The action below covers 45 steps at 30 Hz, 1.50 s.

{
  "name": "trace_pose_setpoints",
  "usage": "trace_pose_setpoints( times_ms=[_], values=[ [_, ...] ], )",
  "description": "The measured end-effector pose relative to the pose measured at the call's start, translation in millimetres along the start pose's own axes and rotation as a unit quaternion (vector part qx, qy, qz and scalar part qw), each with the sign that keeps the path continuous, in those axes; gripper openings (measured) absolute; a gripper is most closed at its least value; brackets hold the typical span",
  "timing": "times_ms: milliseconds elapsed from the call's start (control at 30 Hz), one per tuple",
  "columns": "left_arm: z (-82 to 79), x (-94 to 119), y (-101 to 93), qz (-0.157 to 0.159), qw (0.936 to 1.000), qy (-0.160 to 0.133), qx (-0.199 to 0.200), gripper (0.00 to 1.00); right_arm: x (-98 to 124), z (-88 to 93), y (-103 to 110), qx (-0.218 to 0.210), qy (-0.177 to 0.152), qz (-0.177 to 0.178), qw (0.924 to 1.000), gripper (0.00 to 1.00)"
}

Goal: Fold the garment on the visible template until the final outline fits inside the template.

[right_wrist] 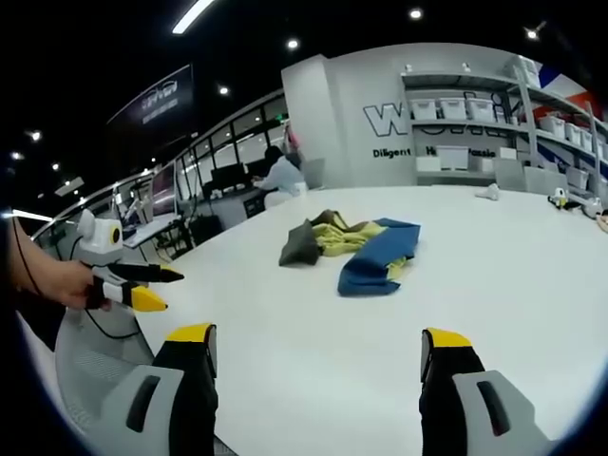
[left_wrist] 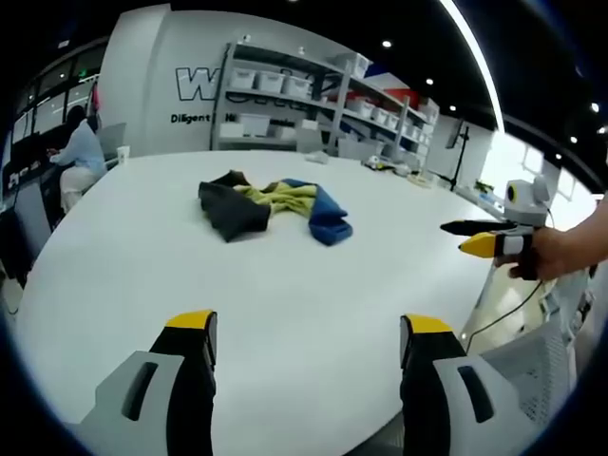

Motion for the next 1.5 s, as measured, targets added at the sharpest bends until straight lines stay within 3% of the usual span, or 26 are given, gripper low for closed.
trace_pose_setpoints(
  times_ms=[667,1500],
  values=[
    [-1.2,-18,6.7,0.005,1.0000,-0.001,0.004,0.76,-11,5.3,-6,-0.004,0.004,0.006,1.0000,0.82],
    [-5.3,-41,11.0,0.003,1.0000,-0.003,0.008,0.75,-43,3.0,-13,0.003,0.004,-0.011,0.9999,0.77]
  ],
)
Point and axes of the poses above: the point that each gripper's makers call its tool centre point, and the gripper's own axes: x roughly backward along the fingers, y roughly to its left, z roughly out of its underside, the point moved 5 cm from there along x, roughly backward along the fingers, and after that the axes turned 15 degrees about -y, right-handed, at the moved point
